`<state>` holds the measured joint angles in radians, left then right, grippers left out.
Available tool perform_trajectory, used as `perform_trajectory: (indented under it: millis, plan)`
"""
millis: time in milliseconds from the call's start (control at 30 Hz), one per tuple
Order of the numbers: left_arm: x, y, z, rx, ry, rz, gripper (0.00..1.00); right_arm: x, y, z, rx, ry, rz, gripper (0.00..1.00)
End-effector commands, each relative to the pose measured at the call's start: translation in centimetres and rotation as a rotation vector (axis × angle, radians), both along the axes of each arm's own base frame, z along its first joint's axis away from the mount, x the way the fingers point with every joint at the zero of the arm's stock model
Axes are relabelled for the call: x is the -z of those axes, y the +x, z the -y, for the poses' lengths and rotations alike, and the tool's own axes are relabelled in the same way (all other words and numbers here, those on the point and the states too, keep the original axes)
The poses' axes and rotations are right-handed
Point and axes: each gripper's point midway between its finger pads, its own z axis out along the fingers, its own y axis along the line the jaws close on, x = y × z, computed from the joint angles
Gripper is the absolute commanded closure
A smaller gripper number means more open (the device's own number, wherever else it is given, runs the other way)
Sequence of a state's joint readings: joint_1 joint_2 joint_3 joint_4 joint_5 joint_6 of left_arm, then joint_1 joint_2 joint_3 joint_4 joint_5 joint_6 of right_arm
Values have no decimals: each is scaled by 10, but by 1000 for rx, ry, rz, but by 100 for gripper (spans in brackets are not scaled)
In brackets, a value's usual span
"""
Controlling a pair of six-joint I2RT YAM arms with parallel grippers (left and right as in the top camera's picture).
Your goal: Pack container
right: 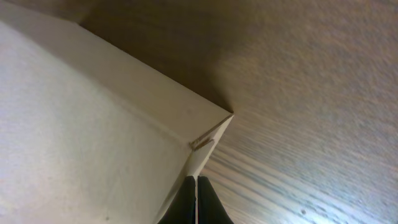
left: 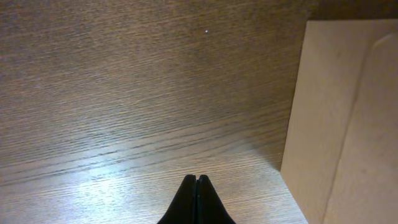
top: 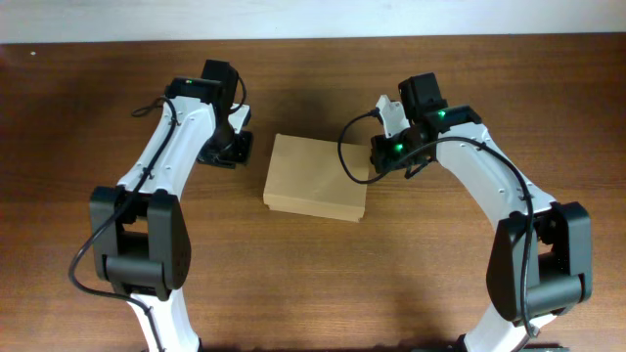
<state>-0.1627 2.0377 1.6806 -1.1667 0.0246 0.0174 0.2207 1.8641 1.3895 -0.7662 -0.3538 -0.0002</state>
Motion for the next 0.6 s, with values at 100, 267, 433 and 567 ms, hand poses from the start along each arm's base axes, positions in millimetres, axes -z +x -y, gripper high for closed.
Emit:
perform_trajectory:
  millis: [100,267,433,567]
  plan:
    - [2,1,-6,-8,26,-3,98,-17,8,-17,-32,71,32,96]
    - [2,2,-6,-8,25,2,99,-28,13,-31,-62,118,63,96]
    - [2,2,-6,-8,25,4,98,-28,8,-44,-94,118,65,96]
    - [-1,4,-6,-8,25,12,98,-23,11,-29,-57,33,69,96]
